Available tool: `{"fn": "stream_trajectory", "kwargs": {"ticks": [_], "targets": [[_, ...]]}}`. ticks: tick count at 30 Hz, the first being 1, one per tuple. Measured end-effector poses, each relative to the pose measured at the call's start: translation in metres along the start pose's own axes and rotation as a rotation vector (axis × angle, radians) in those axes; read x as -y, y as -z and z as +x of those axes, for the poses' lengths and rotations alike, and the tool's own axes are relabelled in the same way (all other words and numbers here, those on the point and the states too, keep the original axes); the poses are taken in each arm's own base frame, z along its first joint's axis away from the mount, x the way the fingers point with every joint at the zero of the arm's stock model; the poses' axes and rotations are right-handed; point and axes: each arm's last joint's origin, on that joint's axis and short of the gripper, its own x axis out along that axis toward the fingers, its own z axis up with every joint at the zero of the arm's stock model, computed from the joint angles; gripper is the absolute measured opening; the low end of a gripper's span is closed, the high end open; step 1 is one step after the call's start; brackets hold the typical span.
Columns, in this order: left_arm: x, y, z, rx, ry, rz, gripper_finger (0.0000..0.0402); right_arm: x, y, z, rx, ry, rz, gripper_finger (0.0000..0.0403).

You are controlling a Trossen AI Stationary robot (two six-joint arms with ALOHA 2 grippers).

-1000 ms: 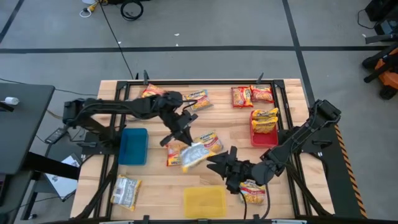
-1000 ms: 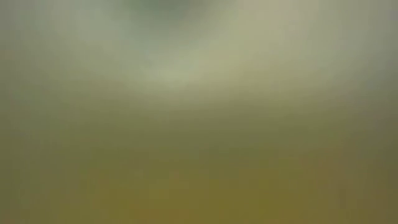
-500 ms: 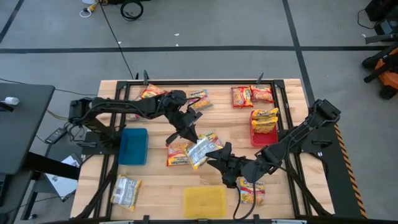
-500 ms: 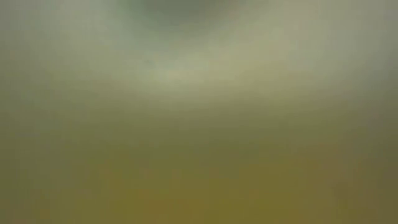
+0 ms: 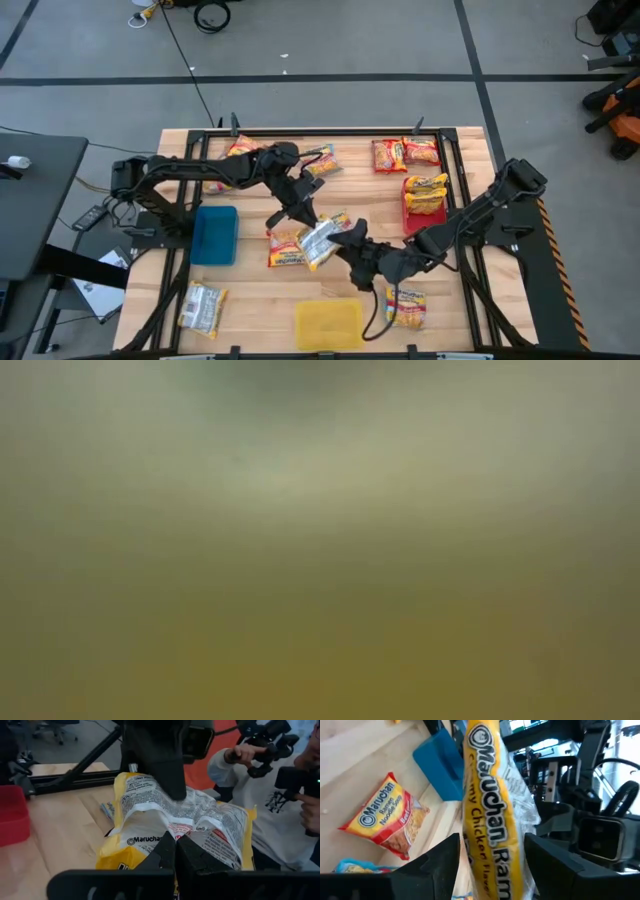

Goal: Sort Maruchan noodles
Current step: Put the yellow noodle pack into the red bin

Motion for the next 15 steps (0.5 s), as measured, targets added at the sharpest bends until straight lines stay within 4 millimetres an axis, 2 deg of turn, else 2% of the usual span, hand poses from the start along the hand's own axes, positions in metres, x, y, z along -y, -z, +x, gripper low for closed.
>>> {"fn": "stream_trajectory", "kwargs": {"ticks": [7, 12, 15], "targets": [[0.000, 0.000, 0.003, -0.007, -0.066, 0.009, 0.0004, 0.007, 0.007, 0.010, -0.003, 0.003, 0.101, 0.0191], [-0.001, 0.000, 0.002, -0.010, -0.088, -0.012, 0.0031, 0.008, 0.009, 0.015, 0.050, -0.054, 0.222, 0.0143], [-0.001, 0.000, 0.002, -0.007, -0.091, -0.071, 0.0049, 0.009, 0.010, 0.016, 0.045, -0.053, 0.304, 0.0136]]}}
